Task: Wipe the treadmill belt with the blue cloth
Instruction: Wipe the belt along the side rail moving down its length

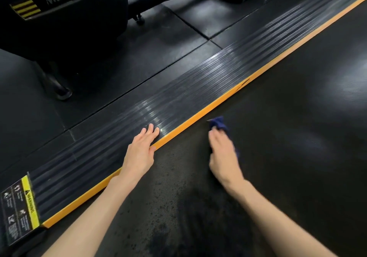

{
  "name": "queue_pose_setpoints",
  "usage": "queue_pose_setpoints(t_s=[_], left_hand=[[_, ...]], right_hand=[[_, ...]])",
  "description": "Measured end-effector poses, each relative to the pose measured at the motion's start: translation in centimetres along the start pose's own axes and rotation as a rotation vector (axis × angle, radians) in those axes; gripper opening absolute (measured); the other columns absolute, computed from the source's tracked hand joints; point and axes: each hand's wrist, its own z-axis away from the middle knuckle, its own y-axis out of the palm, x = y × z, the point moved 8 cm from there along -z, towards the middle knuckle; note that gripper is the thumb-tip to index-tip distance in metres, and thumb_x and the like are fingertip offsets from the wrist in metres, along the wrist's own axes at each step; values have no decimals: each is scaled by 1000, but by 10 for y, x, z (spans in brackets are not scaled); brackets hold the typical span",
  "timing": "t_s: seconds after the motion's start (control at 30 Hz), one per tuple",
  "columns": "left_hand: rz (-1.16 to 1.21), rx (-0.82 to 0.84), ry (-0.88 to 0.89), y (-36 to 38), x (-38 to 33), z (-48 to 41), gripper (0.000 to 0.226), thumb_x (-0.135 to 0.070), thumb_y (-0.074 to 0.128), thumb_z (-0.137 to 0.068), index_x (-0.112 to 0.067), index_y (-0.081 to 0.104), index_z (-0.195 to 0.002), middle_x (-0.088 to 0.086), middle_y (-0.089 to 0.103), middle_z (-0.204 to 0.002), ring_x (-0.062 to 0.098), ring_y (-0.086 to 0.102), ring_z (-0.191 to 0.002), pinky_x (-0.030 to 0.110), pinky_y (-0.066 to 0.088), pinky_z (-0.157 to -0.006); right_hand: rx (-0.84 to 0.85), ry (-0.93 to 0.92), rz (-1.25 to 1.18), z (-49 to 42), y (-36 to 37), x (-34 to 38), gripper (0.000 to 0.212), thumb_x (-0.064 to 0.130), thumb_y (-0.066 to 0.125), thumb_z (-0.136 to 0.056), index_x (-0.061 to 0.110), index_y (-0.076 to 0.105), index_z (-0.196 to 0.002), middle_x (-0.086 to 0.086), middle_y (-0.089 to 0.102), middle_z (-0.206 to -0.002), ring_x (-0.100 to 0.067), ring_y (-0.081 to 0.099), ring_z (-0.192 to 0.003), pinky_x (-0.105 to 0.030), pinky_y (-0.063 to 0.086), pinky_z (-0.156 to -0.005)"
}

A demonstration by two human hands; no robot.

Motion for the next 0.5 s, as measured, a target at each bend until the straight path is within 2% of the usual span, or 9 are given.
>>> queue_pose_setpoints(t_s=[0.07, 0.1, 0.17, 0.23, 0.3, 0.33, 0.43, 0.5], left_hand=[[-4, -11, 7, 1, 1, 1, 59, -14, 48, -95, -27, 23, -147, -7, 13, -156, 17, 14, -143, 44, 26, -111], [1, -20, 12, 2, 0, 2, 59, -13, 47, -95, -27, 23, -146, -8, 13, -156, 16, 13, -143, 43, 27, -110], [17, -38, 1, 2, -1, 2, 59, -10, 47, -95, -27, 24, -146, -8, 13, -156, 15, 13, -143, 41, 28, -109], [23, -41, -11, 2, -2, 3, 59, -9, 47, -95, -26, 24, -146, -8, 12, -156, 15, 13, -143, 41, 27, -110], [16, -44, -1, 1, -2, 3, 59, -9, 48, -94, -26, 24, -146, -8, 13, -156, 15, 13, -143, 42, 27, -111], [17, -41, 5, 0, -1, 3, 59, -10, 48, -94, -26, 25, -146, -8, 14, -156, 15, 14, -143, 43, 27, -111], [24, -24, 5, 0, 1, 2, 60, -13, 51, -93, -26, 26, -146, -7, 17, -155, 16, 15, -143, 44, 26, -114], [28, -17, 1, 0, 1, 2, 60, -14, 51, -93, -26, 25, -146, -6, 16, -155, 17, 14, -143, 45, 24, -114]], right_hand=[[180, -152, -147, 27, 25, 55, 59, -1, 39, -64, -4, 57, -120, -22, 58, -120, -40, 56, -109, -45, 46, -98], [273, -267, -173, 46, 37, 79, 59, -1, 49, -63, -2, 56, -122, -21, 56, -124, -40, 53, -115, -47, 43, -101], [349, -455, -104, 80, 49, 104, 69, 4, 66, -59, 4, 56, -127, -12, 54, -133, -31, 48, -126, -47, 35, -107], [326, -568, 15, 90, 49, 102, 59, 17, 58, -69, 14, 57, -128, -2, 54, -136, -21, 47, -128, -39, 35, -109], [292, -565, 59, 84, 45, 86, 52, 20, 37, -80, 16, 58, -127, 2, 54, -135, -19, 49, -126, -38, 32, -108], [276, -543, 87, 78, 44, 75, 51, 19, 33, -82, 15, 58, -127, 2, 55, -134, -20, 50, -125, -38, 30, -105], [122, -366, 143, 48, 17, 22, 51, 10, 31, -83, 8, 58, -126, -6, 57, -132, -27, 53, -122, -35, 26, -105], [93, -254, 159, 30, -2, -17, 59, 0, 39, -68, 0, 59, -123, -15, 55, -132, -33, 53, -121, -32, 19, -111]])
